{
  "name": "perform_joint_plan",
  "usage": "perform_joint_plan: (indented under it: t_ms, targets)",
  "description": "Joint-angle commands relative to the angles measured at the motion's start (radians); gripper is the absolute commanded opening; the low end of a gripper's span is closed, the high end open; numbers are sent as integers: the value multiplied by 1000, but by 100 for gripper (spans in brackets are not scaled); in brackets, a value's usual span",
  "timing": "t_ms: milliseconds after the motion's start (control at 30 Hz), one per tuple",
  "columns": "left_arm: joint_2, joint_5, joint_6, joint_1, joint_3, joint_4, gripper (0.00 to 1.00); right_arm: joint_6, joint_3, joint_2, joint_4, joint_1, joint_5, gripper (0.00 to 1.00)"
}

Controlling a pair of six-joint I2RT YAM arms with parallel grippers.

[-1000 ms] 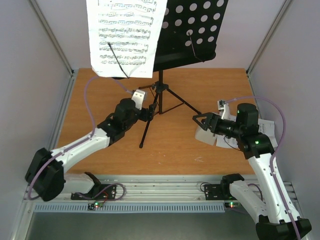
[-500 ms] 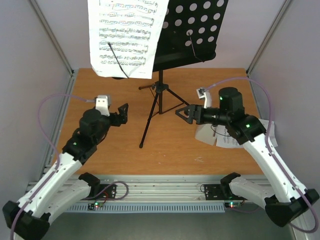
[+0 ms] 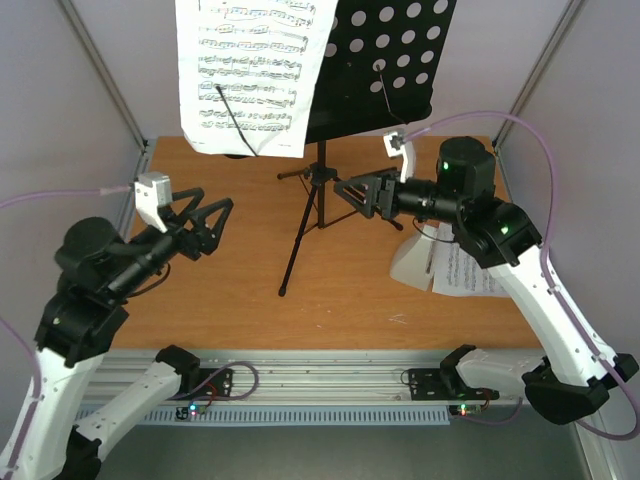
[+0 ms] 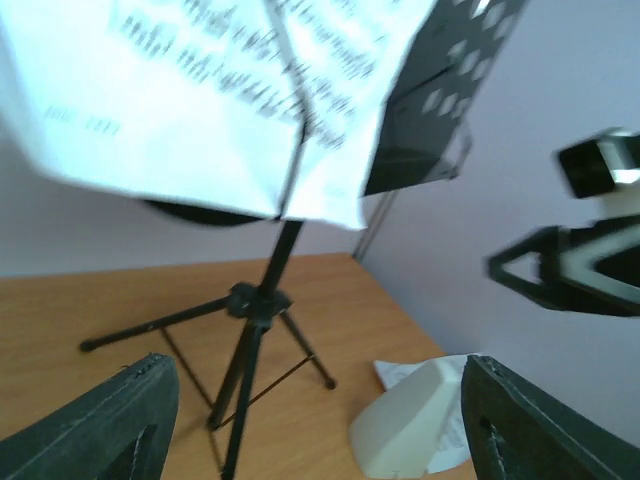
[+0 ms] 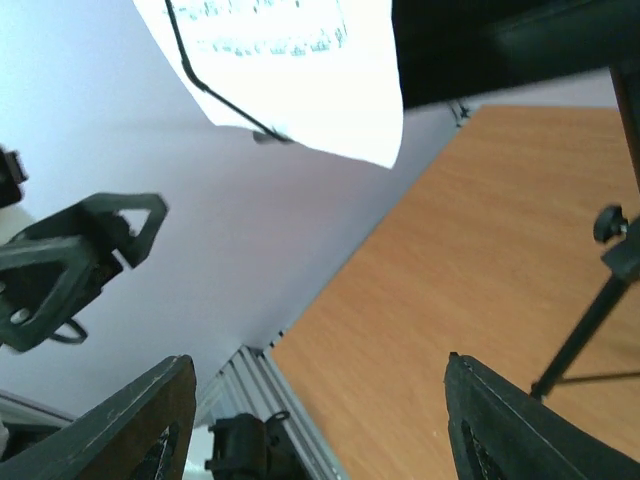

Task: Pack up the instrument practice props
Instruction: Adjust the music stand at the center of the board, then pick up the sheet music from the music stand.

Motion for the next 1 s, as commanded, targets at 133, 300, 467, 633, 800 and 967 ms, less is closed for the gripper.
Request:
perform_joint_plan:
  t_ms: [133,300,467,633,800,967]
  targets:
    - [90,233,-38,4,253,-99,80,59,193,148,85,7,14,69]
    - [194,271,-52,4,345,-63,80,84,294,247,130,7,31,68]
    - [256,290,-82,4,396,-10,80,103,387,337,150,7,38,67]
    - [292,296,-75,4,421,-3,80,109,458,416,133,7,26,65]
    - [302,293,-51,4,419,-5,80,123,466,448,151,6,23,64]
    - [305,284,-37,4,419,-6,80,132,467,470,183,7,8,63]
